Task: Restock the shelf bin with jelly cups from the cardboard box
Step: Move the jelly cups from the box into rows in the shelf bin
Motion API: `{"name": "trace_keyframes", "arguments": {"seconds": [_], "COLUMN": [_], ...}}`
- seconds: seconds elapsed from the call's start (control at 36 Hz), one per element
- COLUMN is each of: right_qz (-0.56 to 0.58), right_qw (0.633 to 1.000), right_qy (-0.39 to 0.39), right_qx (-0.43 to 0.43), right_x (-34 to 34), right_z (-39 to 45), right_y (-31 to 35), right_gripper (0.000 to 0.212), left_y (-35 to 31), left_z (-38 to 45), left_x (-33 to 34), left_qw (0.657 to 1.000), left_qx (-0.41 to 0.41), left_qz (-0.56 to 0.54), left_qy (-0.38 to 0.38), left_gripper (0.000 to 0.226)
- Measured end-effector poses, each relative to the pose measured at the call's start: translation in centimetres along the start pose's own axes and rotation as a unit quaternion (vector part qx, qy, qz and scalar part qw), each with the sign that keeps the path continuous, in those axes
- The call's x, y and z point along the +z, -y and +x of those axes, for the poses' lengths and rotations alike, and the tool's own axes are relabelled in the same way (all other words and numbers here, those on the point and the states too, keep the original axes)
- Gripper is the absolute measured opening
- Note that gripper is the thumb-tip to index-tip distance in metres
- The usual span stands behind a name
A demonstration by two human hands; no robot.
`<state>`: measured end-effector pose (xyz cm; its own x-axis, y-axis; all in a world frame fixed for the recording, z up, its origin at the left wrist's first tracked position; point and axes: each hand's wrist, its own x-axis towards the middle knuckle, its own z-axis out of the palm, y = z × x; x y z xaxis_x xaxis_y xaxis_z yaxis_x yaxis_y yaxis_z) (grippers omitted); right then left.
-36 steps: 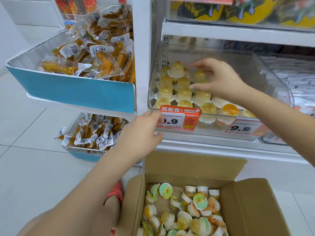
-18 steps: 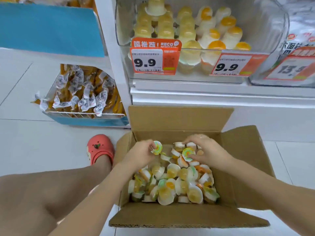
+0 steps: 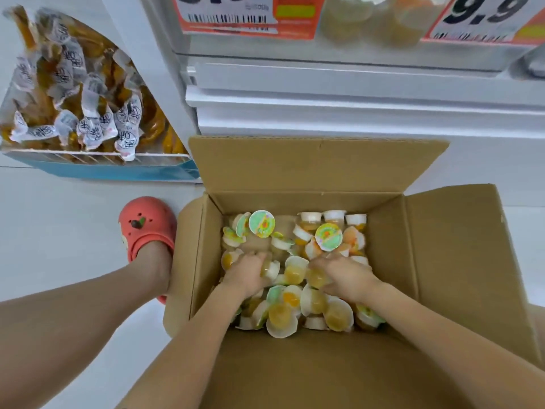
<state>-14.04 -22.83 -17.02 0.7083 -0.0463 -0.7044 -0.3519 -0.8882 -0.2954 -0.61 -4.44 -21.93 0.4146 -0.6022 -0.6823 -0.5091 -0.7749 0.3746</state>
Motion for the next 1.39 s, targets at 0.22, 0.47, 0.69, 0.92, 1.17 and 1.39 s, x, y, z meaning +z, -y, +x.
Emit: {"name": "trace_keyframes", "arguments": {"seconds": [0.22, 0.47, 0.69, 0.92, 1.17, 1.39], "right_qz": [0.129, 0.764, 0.765, 0.498, 0.432, 0.356], "right_qw": [0.988, 0.635, 0.613, 0.731, 0.778, 0.821], "right_qy": [-0.072, -0.086, -0.153, -0.382, -0.346, -0.373], "right_qx": [0.035, 0.081, -0.127, -0.268, -0.296, -0.246], "right_x": [0.2, -6.1, -15.6, -20.6, -21.7, -22.6], "right_z": [-0.5, -4.6, -12.8, -18.6, -19.2, -18.9], "right_y": [-0.1, 1.3, 5.9, 9.8, 10.0, 10.0], "right_gripper": [0.047, 0.025, 0.037, 0.043, 0.065, 0.061], "left_y": [-0.8, -3.7, -10.1, -14.5, -15.1, -15.7], "left_z": [1.5, -3.9, -12.7, -19.6, -20.4, -20.6], "left_x": [0.2, -9.5, -20.5, -23.8, -24.4, -24.4], "left_qw": [0.991, 0.839, 0.722, 0.677, 0.657, 0.684], "left_qx": [-0.015, 0.021, 0.149, 0.223, 0.248, 0.196], "left_qz": [-0.130, -0.530, -0.657, -0.695, -0.707, -0.700], "left_qy": [0.009, 0.121, 0.159, 0.096, 0.081, 0.065], "left_gripper": [0.049, 0.050, 0.046, 0.049, 0.075, 0.047]}}
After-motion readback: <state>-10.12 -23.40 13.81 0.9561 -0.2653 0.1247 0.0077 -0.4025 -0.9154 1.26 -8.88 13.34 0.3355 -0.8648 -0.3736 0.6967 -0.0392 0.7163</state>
